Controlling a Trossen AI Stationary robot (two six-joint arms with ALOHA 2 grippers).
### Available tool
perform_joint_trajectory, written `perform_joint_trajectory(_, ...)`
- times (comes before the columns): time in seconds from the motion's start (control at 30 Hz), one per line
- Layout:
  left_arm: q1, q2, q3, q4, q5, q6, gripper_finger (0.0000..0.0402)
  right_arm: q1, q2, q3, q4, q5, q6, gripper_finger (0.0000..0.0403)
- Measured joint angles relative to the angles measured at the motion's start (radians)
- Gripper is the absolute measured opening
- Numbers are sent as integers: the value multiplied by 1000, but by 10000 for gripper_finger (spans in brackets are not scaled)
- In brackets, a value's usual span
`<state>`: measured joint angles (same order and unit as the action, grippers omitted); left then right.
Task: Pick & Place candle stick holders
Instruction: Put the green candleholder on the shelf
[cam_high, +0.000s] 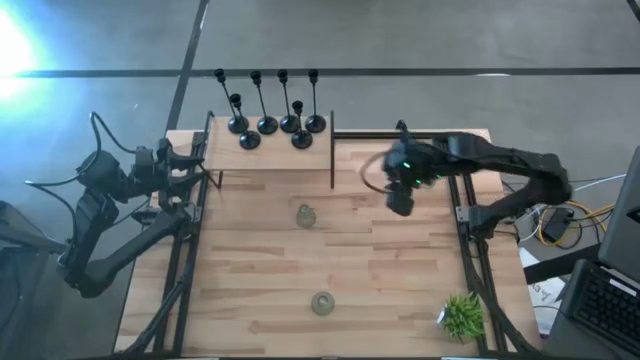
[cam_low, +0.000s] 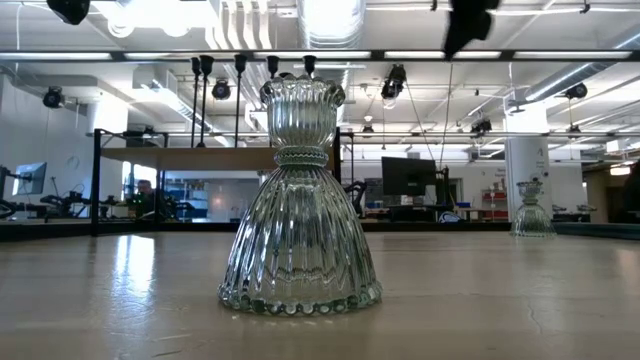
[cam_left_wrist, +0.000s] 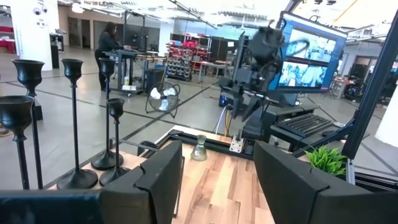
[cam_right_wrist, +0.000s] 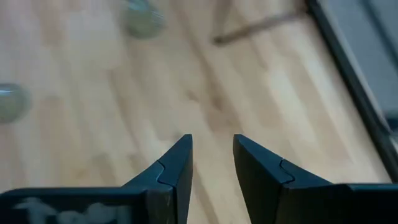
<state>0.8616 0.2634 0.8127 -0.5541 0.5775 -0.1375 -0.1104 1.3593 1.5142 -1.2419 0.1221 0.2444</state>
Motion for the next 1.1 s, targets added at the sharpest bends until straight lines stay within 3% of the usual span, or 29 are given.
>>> perform_joint_trajectory(0.1, 0, 0, 0, 0, 1, -14, 204, 15, -121, -130, -16, 129, 112, 104)
perform_joint_trajectory(0.23, 0, 0, 0, 0, 6, -18, 204, -18, -264, -270, -12, 222, 253, 101)
perform_joint_trajectory(0.37, 0, 0, 0, 1, 7, -18, 204, -84, -368, -381, -10, 228, 404, 100)
perform_joint_trajectory(0.5, 0, 1, 0, 4, 6, -17, 204, -171, -417, -475, 1, 228, 439, 100)
perform_joint_trajectory(0.87, 0, 45, 0, 8, 8, -17, 204, -353, -277, -575, 122, 196, 130, 102)
perform_joint_trajectory(1.1, 0, 78, 0, 7, 28, -16, 204, -432, -137, -565, 122, 199, 107, 133)
